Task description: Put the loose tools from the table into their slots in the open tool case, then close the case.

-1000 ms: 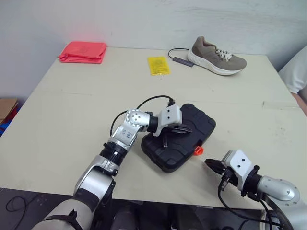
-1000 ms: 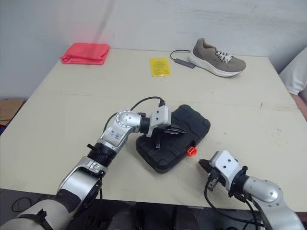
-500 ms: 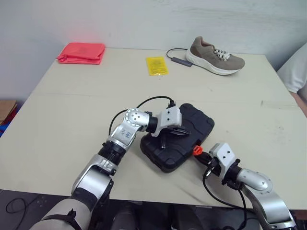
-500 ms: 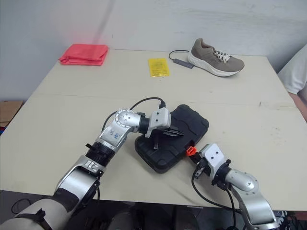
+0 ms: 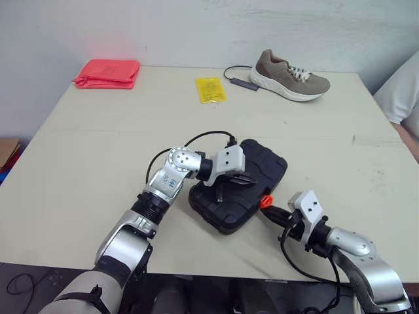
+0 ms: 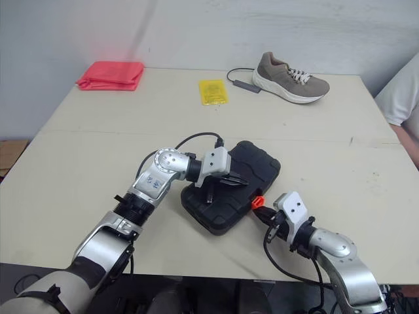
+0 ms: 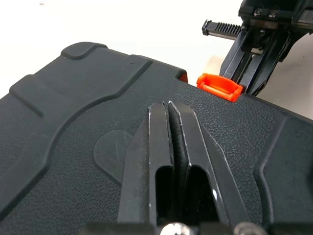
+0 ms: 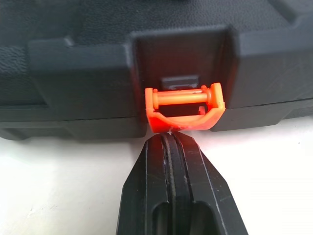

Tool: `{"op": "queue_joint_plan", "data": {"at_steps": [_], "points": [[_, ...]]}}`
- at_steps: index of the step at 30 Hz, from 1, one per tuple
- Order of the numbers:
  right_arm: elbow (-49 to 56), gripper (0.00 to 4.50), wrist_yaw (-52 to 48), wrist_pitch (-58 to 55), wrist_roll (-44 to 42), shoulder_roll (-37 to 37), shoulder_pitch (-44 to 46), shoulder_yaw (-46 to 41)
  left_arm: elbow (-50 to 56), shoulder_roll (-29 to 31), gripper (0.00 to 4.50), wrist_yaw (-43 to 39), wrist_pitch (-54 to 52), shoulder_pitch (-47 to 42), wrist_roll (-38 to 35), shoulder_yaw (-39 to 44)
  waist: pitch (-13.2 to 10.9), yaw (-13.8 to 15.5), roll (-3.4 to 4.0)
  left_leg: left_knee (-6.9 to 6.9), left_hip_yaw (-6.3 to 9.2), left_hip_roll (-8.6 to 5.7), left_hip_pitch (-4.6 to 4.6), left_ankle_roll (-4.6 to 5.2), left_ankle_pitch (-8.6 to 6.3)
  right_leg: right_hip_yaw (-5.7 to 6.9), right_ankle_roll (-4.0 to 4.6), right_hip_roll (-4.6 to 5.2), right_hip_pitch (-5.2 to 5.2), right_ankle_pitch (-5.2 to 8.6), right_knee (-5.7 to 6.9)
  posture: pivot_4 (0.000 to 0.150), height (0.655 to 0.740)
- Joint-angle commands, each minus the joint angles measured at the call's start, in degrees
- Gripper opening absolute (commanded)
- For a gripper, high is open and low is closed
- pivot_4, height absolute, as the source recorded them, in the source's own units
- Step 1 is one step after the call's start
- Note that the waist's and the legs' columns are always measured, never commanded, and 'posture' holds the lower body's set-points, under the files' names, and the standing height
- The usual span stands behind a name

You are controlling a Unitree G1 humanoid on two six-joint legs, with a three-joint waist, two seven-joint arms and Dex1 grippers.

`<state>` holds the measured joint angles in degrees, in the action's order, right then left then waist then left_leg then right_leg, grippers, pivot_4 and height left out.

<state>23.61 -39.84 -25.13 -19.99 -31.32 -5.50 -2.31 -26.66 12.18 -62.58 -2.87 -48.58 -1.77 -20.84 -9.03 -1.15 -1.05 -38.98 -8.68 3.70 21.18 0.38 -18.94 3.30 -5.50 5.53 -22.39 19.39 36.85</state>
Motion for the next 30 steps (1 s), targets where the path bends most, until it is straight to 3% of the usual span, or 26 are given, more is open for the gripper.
{"op": "queue_joint_plan", "data": {"at_steps": [1, 17, 24, 27, 30], "points": [[6.76, 0.00, -1.11, 2.03, -3.92, -0.29, 2.62, -2.67, -3.31, 0.35, 0.08, -1.06, -1.97, 3.79, 3.36, -3.96, 0.00, -0.14, 0.00, 0.00, 0.00, 0.00, 0.00, 0.00, 0.00, 0.00, 0.00, 0.00, 0.00, 0.00, 0.00, 0.150, 0.7400], [2.54, 0.00, -4.10, 1.90, -2.95, -3.26, 5.66, -3.71, -2.84, 1.00, 0.08, -0.21, -1.01, 4.94, 3.25, -3.13, 0.13, -0.42, 0.08, 0.02, 0.02, 0.01, -0.05, 0.00, 0.00, -0.29, 0.00, 0.00, 0.04, 0.00, -0.02, 0.150, 0.7400], [6.61, 0.00, -7.98, 0.53, -6.80, -9.05, 0.38, -11.59, -0.95, 0.92, 0.08, -1.84, 6.96, 4.57, -5.89, 6.32, 0.10, -0.12, 0.06, 0.10, 0.04, 0.00, 0.01, 0.01, -0.01, -0.31, 0.00, 0.06, 0.03, 0.00, -0.12, 0.150, 0.7400], [8.03, 0.97, -11.01, 1.02, -8.11, -12.88, -3.18, -17.76, 3.26, 4.67, 0.91, -4.66, 8.49, 5.13, -10.06, 10.87, -0.06, -0.31, 0.07, 0.10, 0.04, 0.00, 0.07, 0.00, 0.00, -0.31, 0.00, 0.08, -0.02, 0.00, -0.12, 0.150, 0.7400], [6.14, 2.41, -15.24, 5.49, -6.75, -16.27, -7.39, -25.28, 6.53, 11.00, 2.21, -4.78, 6.94, 6.89, -13.09, 16.49, -0.33, -0.36, 0.04, 0.18, 0.04, 0.00, 0.09, -0.01, 0.01, -0.30, 0.00, 0.05, -0.06, 0.00, -0.12, 0.150, 0.7400]]}}
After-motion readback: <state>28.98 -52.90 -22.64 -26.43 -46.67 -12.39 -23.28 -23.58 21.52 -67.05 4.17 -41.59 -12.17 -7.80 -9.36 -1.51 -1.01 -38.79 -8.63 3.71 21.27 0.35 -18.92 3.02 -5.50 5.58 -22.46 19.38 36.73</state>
